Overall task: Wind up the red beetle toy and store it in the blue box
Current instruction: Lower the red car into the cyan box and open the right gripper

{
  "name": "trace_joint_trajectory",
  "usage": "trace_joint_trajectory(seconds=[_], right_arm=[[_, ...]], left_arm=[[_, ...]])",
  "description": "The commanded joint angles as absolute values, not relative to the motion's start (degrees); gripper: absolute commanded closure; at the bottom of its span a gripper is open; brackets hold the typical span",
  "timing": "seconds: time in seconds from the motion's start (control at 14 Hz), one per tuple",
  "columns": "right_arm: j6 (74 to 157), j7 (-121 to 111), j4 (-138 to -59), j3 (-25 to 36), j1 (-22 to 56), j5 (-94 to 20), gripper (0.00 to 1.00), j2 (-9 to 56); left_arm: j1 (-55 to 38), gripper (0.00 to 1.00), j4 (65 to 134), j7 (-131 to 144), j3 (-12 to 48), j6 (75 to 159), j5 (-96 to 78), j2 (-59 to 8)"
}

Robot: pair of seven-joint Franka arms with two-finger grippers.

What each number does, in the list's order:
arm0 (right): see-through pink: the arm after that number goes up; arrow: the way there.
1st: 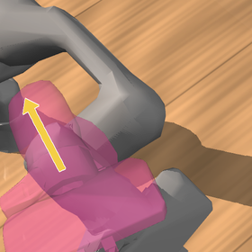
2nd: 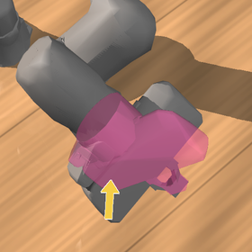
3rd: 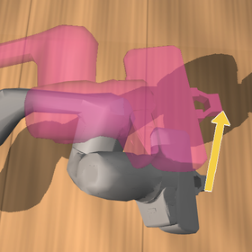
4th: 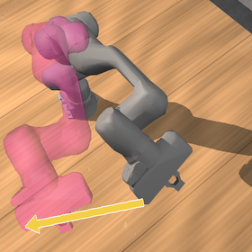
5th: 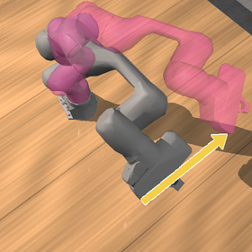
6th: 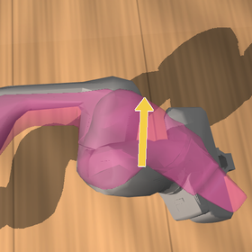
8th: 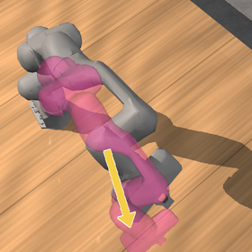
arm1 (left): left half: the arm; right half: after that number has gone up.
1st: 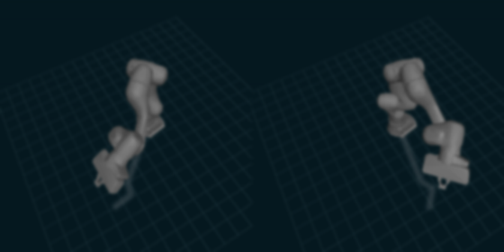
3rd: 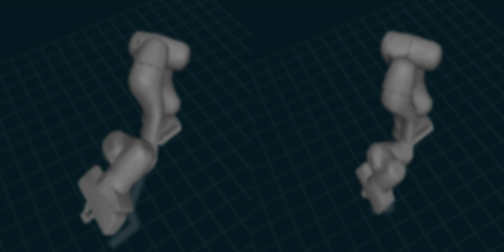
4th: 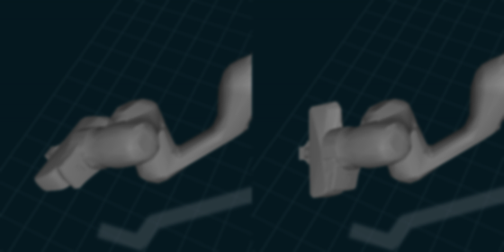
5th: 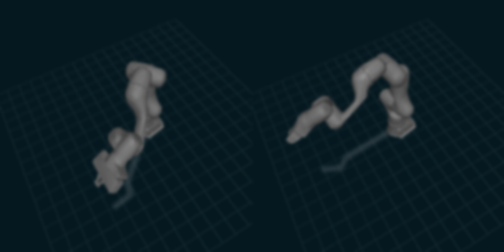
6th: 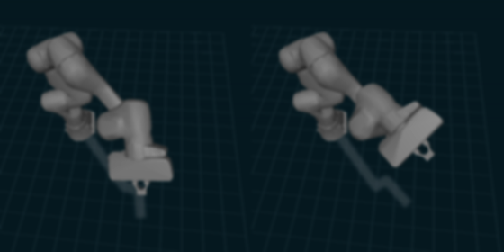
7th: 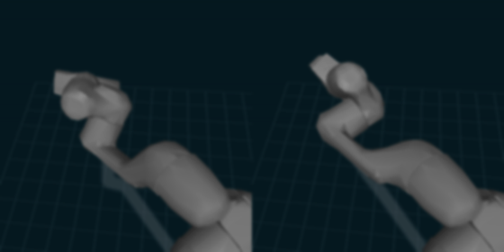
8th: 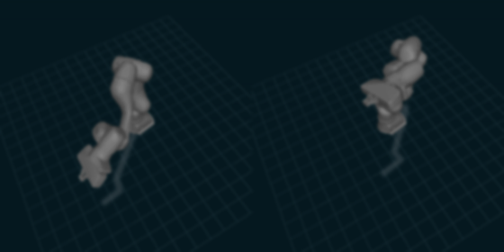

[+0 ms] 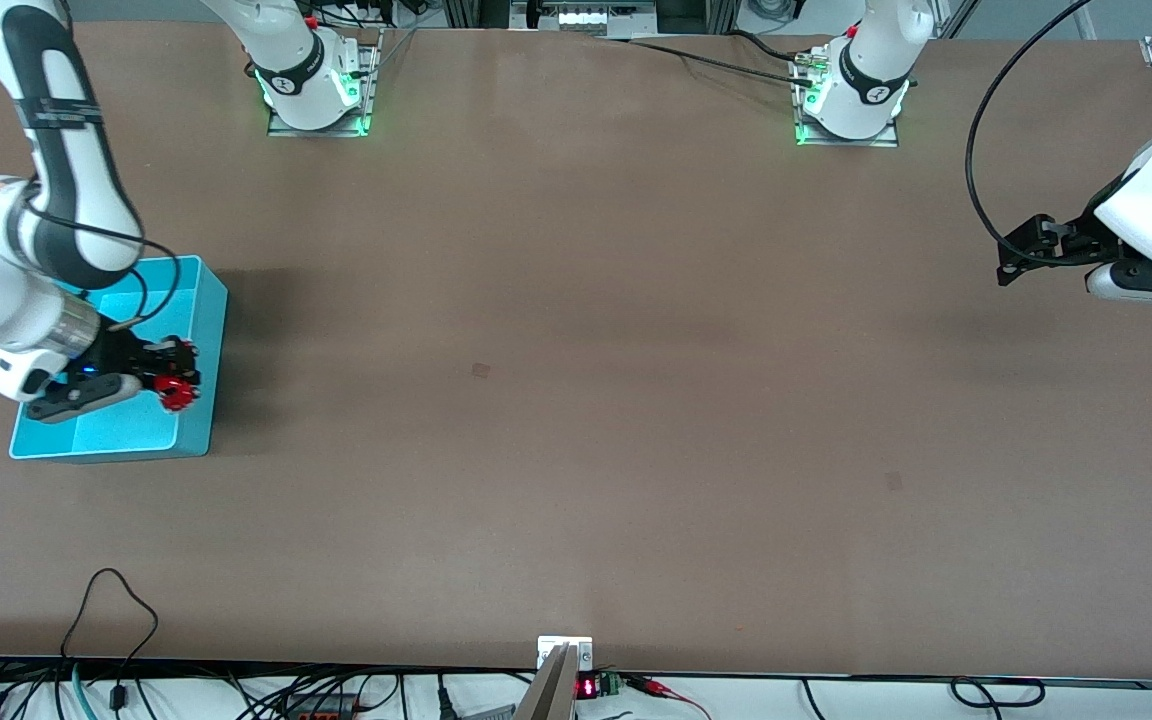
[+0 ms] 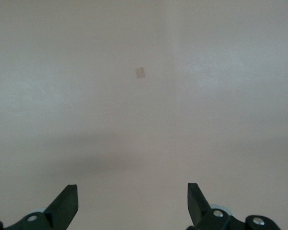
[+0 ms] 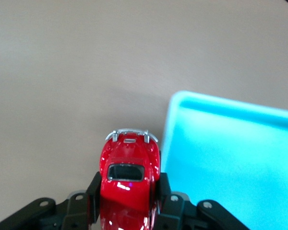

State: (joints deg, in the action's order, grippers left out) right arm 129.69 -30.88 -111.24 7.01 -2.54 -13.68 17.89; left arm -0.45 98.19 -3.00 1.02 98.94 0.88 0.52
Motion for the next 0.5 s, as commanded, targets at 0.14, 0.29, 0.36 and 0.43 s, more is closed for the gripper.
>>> trace_joint_trajectory(seconds=[0.14, 0.29, 0.36, 0.43], right_arm=[[126.12, -28.21, -111.0, 10.81, -5.43, -10.92, 1.0, 17.92], [127.26, -27.86, -110.92, 10.81, -7.29, -9.06, 1.0, 19.85], [128.66, -27.86, -110.92, 10.81, -7.38, -7.05, 1.0, 20.65], [130.06, -27.77, -110.92, 10.81, -7.38, -5.2, 1.0, 21.96]], left_arm=[[-0.26, 0.0, 97.12, -2.9, 1.23, 98.61, 1.76, 0.26], [-0.18, 0.0, 97.12, -2.99, 1.14, 98.61, 1.76, 0.26], [-0.09, 0.0, 97.12, -2.99, 1.14, 98.61, 1.76, 0.26], [-0.09, 0.0, 97.12, -2.99, 1.14, 98.61, 1.76, 0.26]])
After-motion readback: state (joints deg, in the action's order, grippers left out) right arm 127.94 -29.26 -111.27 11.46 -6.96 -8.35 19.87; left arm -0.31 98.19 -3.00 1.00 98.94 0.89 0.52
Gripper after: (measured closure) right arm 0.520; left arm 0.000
